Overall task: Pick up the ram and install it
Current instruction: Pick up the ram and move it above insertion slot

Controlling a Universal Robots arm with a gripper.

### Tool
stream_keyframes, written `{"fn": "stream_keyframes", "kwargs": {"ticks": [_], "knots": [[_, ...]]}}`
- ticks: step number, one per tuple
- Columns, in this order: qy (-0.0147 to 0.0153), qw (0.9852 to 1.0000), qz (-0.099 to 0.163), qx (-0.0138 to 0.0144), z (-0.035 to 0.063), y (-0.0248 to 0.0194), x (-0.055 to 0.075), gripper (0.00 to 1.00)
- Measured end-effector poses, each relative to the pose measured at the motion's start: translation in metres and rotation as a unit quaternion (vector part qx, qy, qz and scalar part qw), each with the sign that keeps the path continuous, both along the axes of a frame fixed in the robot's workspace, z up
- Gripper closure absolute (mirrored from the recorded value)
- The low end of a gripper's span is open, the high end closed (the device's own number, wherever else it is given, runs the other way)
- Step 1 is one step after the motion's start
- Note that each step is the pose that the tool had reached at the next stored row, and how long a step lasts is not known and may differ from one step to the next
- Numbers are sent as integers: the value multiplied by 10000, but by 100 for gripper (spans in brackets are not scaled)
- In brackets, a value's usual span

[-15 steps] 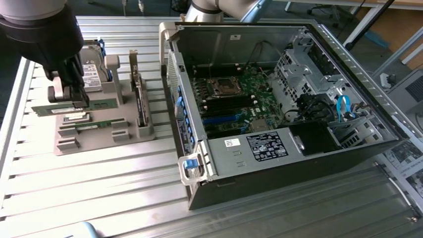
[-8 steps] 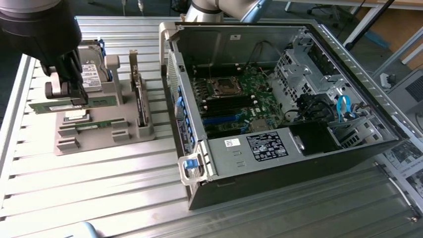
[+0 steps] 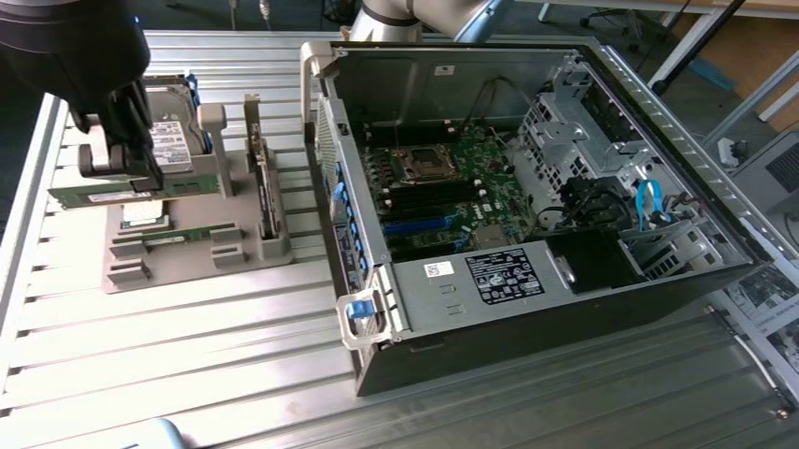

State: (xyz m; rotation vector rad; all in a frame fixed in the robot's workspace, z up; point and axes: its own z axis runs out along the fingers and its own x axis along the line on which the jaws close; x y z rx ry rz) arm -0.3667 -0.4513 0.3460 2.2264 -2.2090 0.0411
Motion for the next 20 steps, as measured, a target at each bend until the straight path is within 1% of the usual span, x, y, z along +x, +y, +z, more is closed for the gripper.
{"fn": "stream_keyframes", "kwargs": {"ticks": [20], "knots": [[0, 10000, 0, 0, 197, 0, 0, 88]]}}
